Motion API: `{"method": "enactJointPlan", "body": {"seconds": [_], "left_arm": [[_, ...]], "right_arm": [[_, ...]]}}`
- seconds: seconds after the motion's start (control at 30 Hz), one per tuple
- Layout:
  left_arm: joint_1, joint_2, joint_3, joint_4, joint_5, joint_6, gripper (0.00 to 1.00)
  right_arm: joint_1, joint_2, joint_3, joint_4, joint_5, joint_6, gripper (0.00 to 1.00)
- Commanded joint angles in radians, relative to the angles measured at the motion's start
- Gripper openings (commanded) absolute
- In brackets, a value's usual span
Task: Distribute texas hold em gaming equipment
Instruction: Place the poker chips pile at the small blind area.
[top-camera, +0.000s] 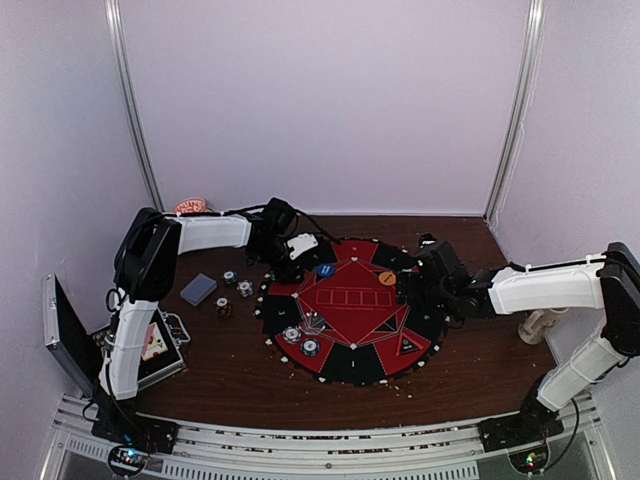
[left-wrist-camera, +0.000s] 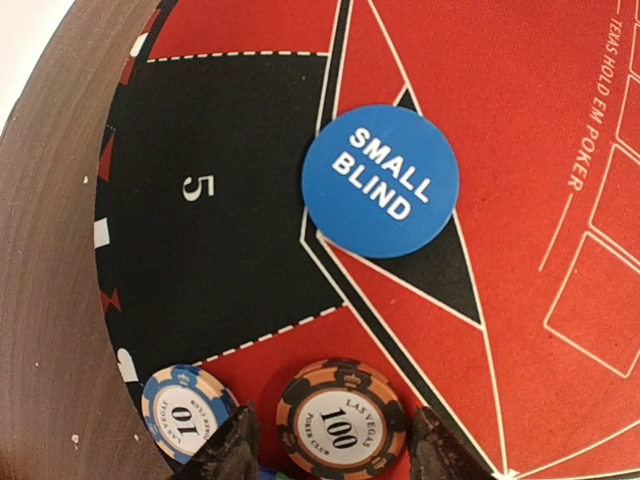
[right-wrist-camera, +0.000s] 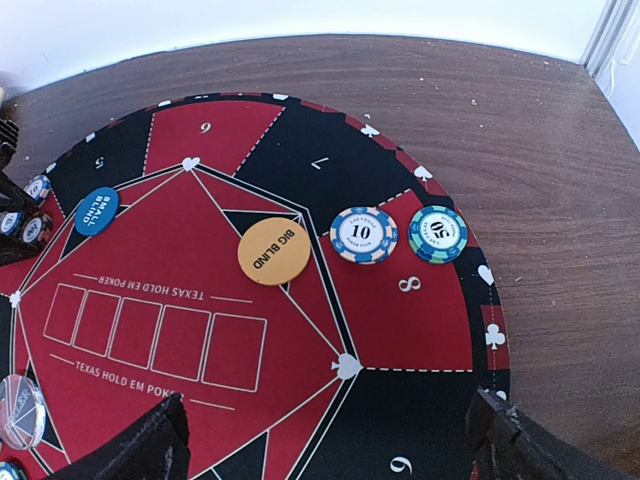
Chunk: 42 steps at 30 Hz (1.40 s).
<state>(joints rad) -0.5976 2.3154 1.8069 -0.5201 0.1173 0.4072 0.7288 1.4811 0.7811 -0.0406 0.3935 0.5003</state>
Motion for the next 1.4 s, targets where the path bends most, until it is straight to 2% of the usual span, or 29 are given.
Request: {"method": "enactJointPlan", "body": {"seconds": [0.0, 0.27, 0.53, 0.77, 0.93, 1.13, 1.37], "left_arm": [[-0.007, -0.002, 0.010, 0.033, -0.003, 0.005, 0.54], [-0.013, -0.061, 0.006, 0.009, 0.006, -0.005, 0.55], [-0.015, -0.230, -0.027, -0.037, -0.015, -0.015, 0.56], [-0.003, -0.465, -0.244, -0.038, -0.105, -0.007, 0.68], [0.050, -0.598, -0.459, -0.001, -0.102, -0.014, 0.73], [0.163, -0.726, -0.649, 0.040, -0.025, -0.007, 0.81], [0.268, -0.782, -0.756, 0.018, 0.080, 0.044, 0.93]], "right_arm": [[0.004, -0.004, 0.021, -0.001, 0.006, -0.004, 0.98], [0.005, -0.007, 0.021, -0.001, 0.000, -0.005, 0.98], [0.006, -0.008, 0.021, -0.002, -0.003, -0.006, 0.98], [0.007, -0.012, 0.021, -0.001, -0.017, -0.008, 0.98], [0.013, -0.007, 0.023, -0.001, -0.024, -0.008, 0.98], [0.023, -0.008, 0.025, -0.001, -0.032, -0.011, 0.99], [0.027, -0.005, 0.027, -0.001, -0.027, -0.012, 1.00]]}}
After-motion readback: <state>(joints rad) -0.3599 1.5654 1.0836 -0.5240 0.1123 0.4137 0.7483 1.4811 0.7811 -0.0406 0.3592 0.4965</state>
